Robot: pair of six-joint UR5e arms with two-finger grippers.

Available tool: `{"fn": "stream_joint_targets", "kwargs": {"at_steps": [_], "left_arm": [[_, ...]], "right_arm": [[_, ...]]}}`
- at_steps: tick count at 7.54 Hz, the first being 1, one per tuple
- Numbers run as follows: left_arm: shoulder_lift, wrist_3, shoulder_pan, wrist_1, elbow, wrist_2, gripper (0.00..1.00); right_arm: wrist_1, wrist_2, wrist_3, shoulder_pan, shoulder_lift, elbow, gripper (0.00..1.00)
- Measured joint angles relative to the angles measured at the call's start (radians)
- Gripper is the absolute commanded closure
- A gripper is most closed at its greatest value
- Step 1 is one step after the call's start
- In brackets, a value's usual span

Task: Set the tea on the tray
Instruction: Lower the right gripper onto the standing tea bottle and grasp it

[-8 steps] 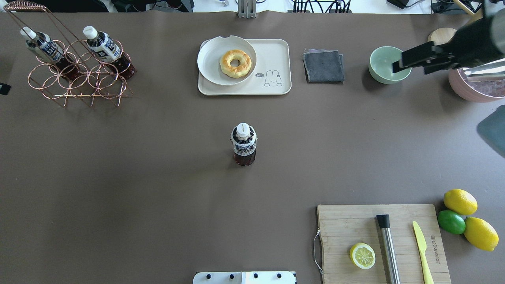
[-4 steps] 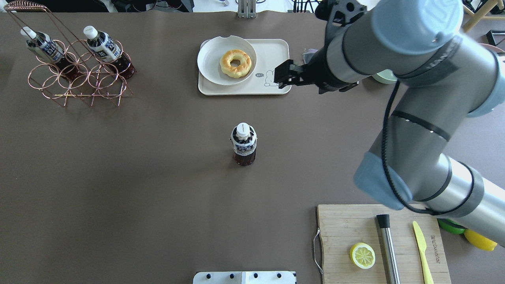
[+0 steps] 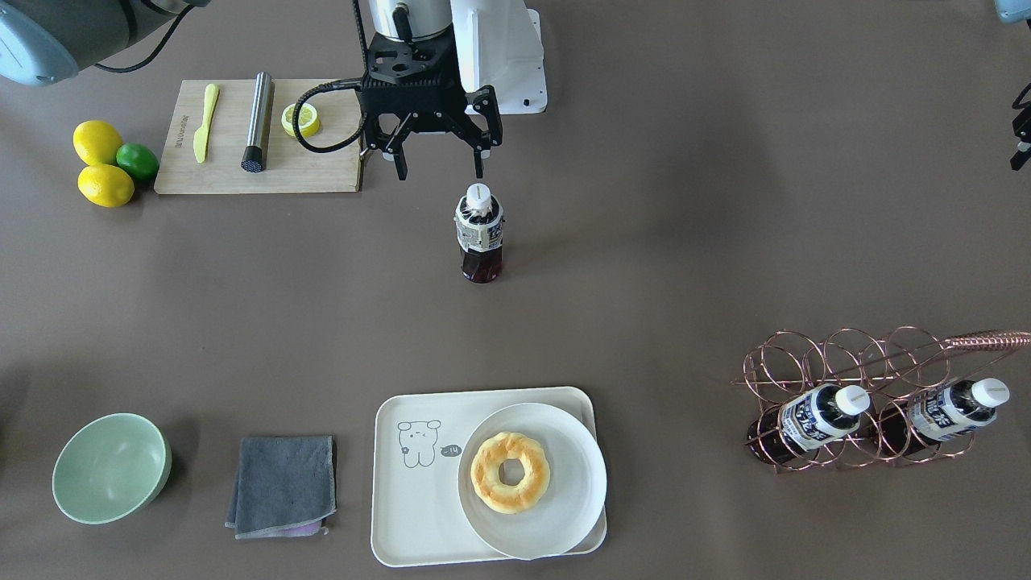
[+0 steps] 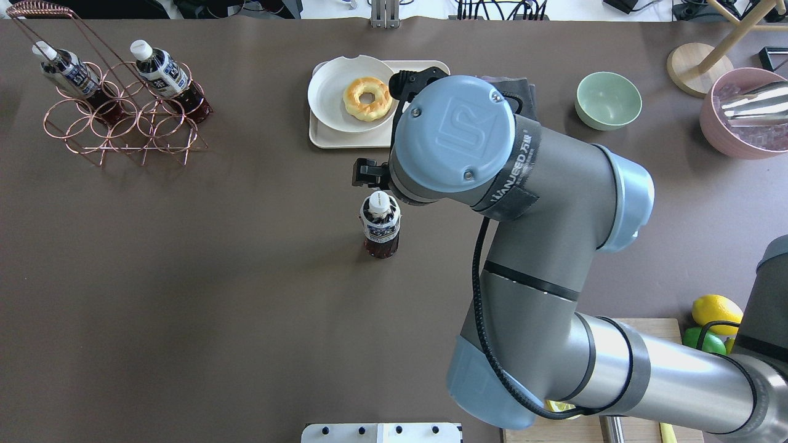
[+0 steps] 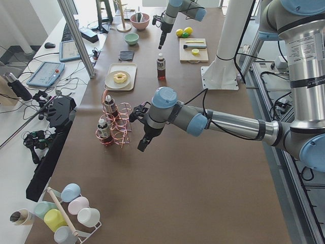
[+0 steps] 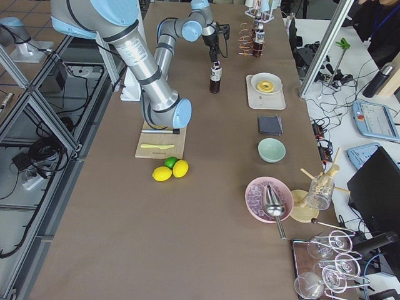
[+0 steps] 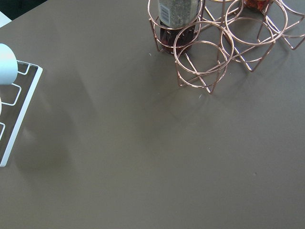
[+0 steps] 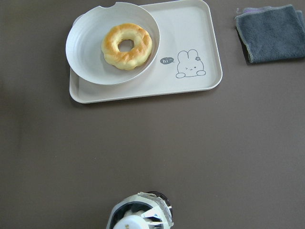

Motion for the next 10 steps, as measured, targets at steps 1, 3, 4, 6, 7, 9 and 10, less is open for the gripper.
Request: {"fn": "stream_joint_targets", "kwargs": {"at_steps": [1,3,4,6,7,9,10], "left_arm": [[0.010,0.001,-0.010,-0.008,0.002,-0.008,0.02],[0.025,0.001,-0.027,-0.019,0.005,-0.014,0.02],[0.033,0.001,-0.032,-0.028,0.006,-0.015,0.02],[0.041,0.002,-0.038,-0.034,0.006,-0.016,0.02],[0.041,0.001,-0.038,-0.035,0.005,-0.016,0.02],[0.042,0.001,-0.039,-0.035,0.003,-0.016,0.02],[0.042,0.001,-0.039,-0.035,0.003,-0.016,0.02]], "right_arm": [[-0.017,-0.027,0.015,-0.025,0.021,-0.025,0.03],[-0.028,-0.076,0.036,-0.075,0.048,-0.063,0.08],[-0.028,-0.089,0.040,-0.087,0.060,-0.082,0.10],[-0.022,-0.110,0.040,-0.095,0.071,-0.110,0.12],[-0.018,-0.122,0.038,-0.095,0.071,-0.118,0.13],[0.038,-0.142,0.039,-0.095,0.069,-0.151,0.15],[0.073,-0.149,0.040,-0.095,0.067,-0.170,0.19]]}}
